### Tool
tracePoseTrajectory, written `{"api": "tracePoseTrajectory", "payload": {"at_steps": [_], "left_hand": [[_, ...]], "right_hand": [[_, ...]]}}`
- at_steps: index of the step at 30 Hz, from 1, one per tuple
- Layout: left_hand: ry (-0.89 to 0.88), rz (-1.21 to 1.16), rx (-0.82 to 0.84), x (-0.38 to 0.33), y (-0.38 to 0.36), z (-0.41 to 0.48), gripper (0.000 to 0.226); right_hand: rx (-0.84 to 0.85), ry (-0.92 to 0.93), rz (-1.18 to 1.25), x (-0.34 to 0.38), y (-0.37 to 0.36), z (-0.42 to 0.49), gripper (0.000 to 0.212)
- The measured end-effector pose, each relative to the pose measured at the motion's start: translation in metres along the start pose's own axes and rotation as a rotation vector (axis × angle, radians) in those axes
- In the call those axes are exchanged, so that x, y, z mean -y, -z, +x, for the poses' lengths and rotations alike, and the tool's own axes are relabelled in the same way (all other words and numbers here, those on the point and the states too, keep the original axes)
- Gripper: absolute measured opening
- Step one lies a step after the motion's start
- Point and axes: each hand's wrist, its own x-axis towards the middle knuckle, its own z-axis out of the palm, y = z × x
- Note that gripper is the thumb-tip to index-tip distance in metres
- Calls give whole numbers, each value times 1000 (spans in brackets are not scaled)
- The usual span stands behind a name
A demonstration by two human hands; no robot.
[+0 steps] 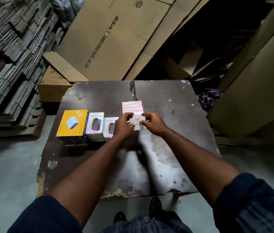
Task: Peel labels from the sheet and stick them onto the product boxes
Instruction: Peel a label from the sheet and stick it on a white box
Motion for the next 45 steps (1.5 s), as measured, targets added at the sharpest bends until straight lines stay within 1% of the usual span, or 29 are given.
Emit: {"api": "tracePoseTrajectory", "payload": {"at_steps": [3, 9, 13, 17, 21, 24, 26, 28, 32, 35, 38, 40, 43, 45], "left_hand": [[16, -1, -4, -7, -18, 2, 43], [92, 53, 65, -12, -52, 9, 39], [128, 91, 59, -14, -72, 11, 37], [151, 80, 36, -11, -83, 13, 35], [154, 76, 18, -12, -86, 20, 33], [171, 64, 32, -13, -85, 22, 40], [198, 4, 34, -10, -85, 21, 50], [215, -42, 35, -8, -85, 20, 53], [218, -89, 19, -3, -84, 23, 53], [223, -107, 27, -2, -83, 25, 52], [223, -121, 43, 0, -82, 26, 50], [222, -119, 46, 2, -82, 26, 50], [222, -109, 49, 1, -82, 25, 49], [231, -120, 54, 0, -82, 24, 49]], "right_hand": [[75, -14, 7, -22, 13, 4, 36], [192, -20, -10, -58, 37, 11, 26], [216, -19, -10, -75, 45, 18, 24], [229, -57, 31, -88, 43, 20, 29], [223, -39, -9, -85, 46, 28, 31], [258, 23, -52, -75, 50, 34, 35], [309, 41, -76, -72, 48, 36, 38], [330, 48, -70, -73, 44, 38, 37], [323, 60, 55, -71, 46, 46, 37], [342, 15, 152, -73, 43, 50, 36], [323, -35, 219, -79, 39, 53, 20], [288, -71, 231, -81, 38, 54, 10], [229, -93, 200, -79, 36, 55, 14], [222, -99, 185, -77, 34, 55, 14]]}}
